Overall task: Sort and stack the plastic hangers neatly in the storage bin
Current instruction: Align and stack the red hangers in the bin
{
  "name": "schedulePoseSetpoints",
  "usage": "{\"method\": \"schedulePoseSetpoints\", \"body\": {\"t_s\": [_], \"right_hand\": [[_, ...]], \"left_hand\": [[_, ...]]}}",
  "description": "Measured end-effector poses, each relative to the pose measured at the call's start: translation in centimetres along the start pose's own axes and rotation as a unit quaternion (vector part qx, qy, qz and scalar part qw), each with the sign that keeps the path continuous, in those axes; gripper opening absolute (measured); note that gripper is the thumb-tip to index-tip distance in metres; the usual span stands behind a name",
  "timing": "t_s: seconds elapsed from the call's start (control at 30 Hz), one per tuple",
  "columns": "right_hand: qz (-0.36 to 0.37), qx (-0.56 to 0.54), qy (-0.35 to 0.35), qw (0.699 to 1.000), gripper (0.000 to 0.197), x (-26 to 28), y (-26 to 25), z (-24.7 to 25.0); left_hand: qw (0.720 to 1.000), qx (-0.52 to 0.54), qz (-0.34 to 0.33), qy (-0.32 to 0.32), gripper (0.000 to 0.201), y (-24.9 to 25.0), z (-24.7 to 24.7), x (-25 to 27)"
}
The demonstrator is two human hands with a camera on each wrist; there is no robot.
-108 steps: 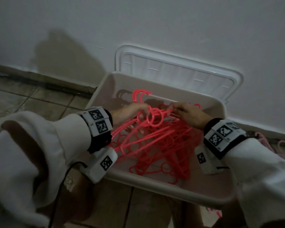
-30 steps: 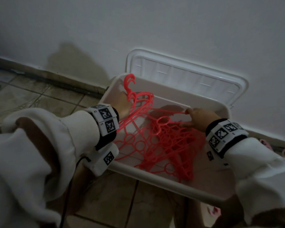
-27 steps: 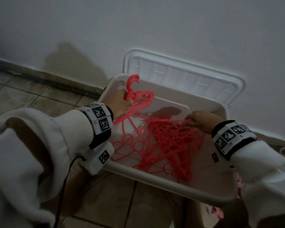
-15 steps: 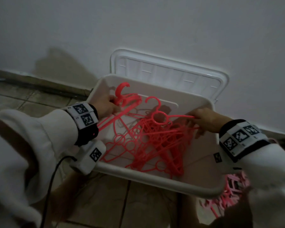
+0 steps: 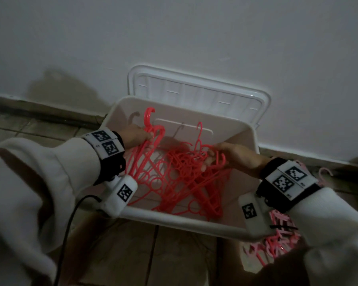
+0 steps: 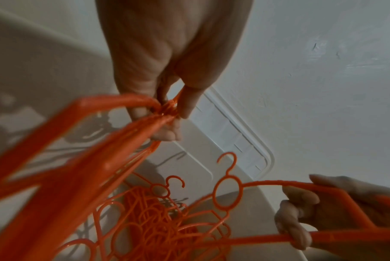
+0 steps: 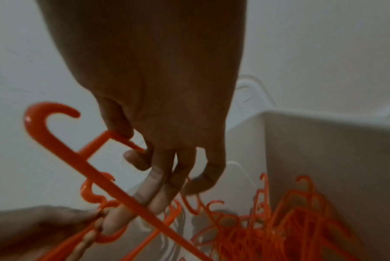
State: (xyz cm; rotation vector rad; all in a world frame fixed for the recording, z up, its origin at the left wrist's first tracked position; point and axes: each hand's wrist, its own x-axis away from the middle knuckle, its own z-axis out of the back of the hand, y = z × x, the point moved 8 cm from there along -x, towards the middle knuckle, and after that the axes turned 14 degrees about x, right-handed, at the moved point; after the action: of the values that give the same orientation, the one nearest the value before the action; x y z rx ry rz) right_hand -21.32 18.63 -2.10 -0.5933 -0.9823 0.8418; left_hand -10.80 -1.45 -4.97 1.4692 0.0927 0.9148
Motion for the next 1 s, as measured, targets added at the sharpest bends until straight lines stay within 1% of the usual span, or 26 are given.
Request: {"method": "schedulePoseSetpoints", "body": {"t_s": [0.07,0.13,0.2,0.27,0.3,0.33,0.4,0.5,0.63,0.7,0.73,0.77,0.8,0.83,0.87,0.9,1.0], "right_hand": [[0.003,-0.027,0.001,1.0,0.043,-0.1,-0.5,-1.3],[0.024,-0.028,0.007,0.999,0.038,-0.6,-1.7,-2.9],[0.031,-0.06,0.001,0.998,0.03,-1.2,-2.6,-4.8],[0.025,-0.08,-0.021,0.996,0.024,-1.8,-3.3,-6.7],[0.025,-0.083,-0.036,0.996,0.022,-2.0,-3.5,-7.6],[0.027,-0.088,-0.05,0.995,0.02,-2.1,-4.0,-8.3],[0.032,-0.082,-0.072,0.994,0.018,-2.5,-4.6,-9.3],[0.047,-0.056,-0.094,0.993,0.018,-3.1,-5.3,-10.0],[0.049,-0.023,-0.121,0.991,0.017,-3.5,-5.5,-10.2],[0.037,0.034,-0.115,0.992,0.013,-4.1,-4.9,-9.2],[0.028,0.087,-0.095,0.991,0.014,-4.7,-4.4,-8.1],[0.02,0.157,-0.073,0.985,0.02,-5.3,-3.6,-7.0],[0.009,0.251,-0.058,0.966,0.026,-5.8,-2.7,-5.8],[-0.005,0.354,-0.044,0.934,0.034,-6.3,-1.7,-4.6],[-0.023,0.448,-0.031,0.893,0.042,-6.6,-0.7,-3.4],[-0.044,0.505,-0.02,0.862,0.049,-6.7,0.6,-2.3],[-0.14,0.572,-0.01,0.808,0.058,-7.1,4.7,0.5]], "left_hand": [[0.996,0.078,0.03,-0.032,0.024,-0.2,-1.5,0.6],[0.987,0.132,0.062,-0.067,0.028,-0.3,-3.0,1.2],[0.978,0.169,0.08,-0.091,0.027,0.0,-4.1,1.7],[0.973,0.186,0.079,-0.108,0.018,0.5,-4.7,2.2],[0.974,0.183,0.071,-0.113,0.01,0.7,-4.9,2.3],[0.976,0.178,0.059,-0.111,0.005,0.8,-4.9,2.4],[0.982,0.163,0.033,-0.088,0.011,0.6,-4.2,2.1],[0.988,0.146,0.016,-0.042,0.009,0.4,-3.1,1.7],[0.995,0.097,0.017,-0.019,0.022,0.0,-2.4,1.5],[0.997,0.076,0.014,-0.005,0.023,-0.1,-2.0,1.4],[0.999,0.052,0.012,-0.005,0.02,-0.1,-1.8,1.3],[1.0,0.023,0.011,-0.008,0.015,-0.1,-1.7,1.2],[1.0,0.003,0.007,-0.012,0.012,0.0,-1.6,1.2],[1.0,-0.009,0.003,-0.015,0.012,0.2,-1.6,1.2],[1.0,-0.022,-0.005,-0.016,0.014,0.4,-1.5,1.2],[0.999,-0.036,-0.015,-0.017,0.014,0.7,-1.6,1.2],[0.997,-0.048,-0.044,-0.034,0.006,1.7,-2.2,1.4]]}}
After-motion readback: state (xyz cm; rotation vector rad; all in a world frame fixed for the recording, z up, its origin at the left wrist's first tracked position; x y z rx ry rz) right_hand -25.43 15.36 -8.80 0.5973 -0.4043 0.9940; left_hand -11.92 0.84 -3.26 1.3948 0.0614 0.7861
